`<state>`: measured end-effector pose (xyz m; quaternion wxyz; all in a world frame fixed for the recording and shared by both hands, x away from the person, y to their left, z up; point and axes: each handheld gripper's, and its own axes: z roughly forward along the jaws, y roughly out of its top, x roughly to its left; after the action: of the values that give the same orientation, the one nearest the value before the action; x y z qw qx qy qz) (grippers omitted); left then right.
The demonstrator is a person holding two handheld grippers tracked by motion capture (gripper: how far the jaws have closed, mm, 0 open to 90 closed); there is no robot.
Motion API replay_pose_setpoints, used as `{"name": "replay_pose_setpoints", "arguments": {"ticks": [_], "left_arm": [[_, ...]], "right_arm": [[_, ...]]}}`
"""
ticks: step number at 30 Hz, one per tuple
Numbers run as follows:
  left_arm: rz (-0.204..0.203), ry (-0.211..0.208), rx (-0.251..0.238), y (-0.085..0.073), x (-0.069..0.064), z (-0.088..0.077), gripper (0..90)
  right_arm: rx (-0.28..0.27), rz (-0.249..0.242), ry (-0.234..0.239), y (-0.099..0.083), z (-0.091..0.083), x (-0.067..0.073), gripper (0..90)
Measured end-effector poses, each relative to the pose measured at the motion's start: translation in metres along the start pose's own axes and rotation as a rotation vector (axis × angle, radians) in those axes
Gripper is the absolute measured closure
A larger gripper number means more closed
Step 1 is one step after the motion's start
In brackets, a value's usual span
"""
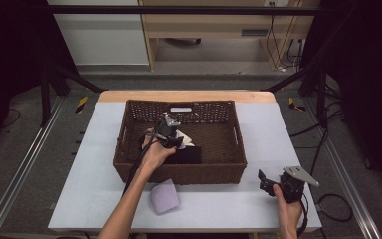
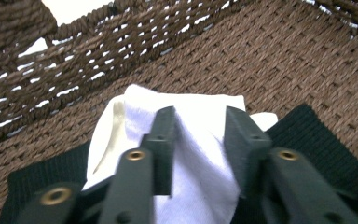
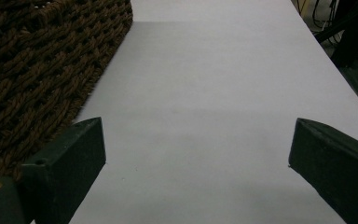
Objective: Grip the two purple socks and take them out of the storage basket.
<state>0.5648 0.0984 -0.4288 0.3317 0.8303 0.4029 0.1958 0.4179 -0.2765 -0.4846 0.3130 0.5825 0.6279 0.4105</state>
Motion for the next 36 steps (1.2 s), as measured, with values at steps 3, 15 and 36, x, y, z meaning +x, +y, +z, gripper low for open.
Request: {"name": "replay_pose_setpoints", "arguments": {"ticks": [3,15,36], "left_arm": [[-0.018,-0.002,0.012,0.001,0.001,-0.003,78.8],[-0.095,-0.023,-0.155,0.001,0.009,-0.020,84.8],[-0.069,-0.109,-0.468,0.011,0.003,-0.080,85.3]], "right_arm": [[-0.001,0.001,0.000,0.000,0.000,0.000,4.2],[-0.002,0.002,0.000,0.000,0.000,0.000,4.2],[0.002,0.008,0.007,0.000,0.000,-0.001,4.2]]}}
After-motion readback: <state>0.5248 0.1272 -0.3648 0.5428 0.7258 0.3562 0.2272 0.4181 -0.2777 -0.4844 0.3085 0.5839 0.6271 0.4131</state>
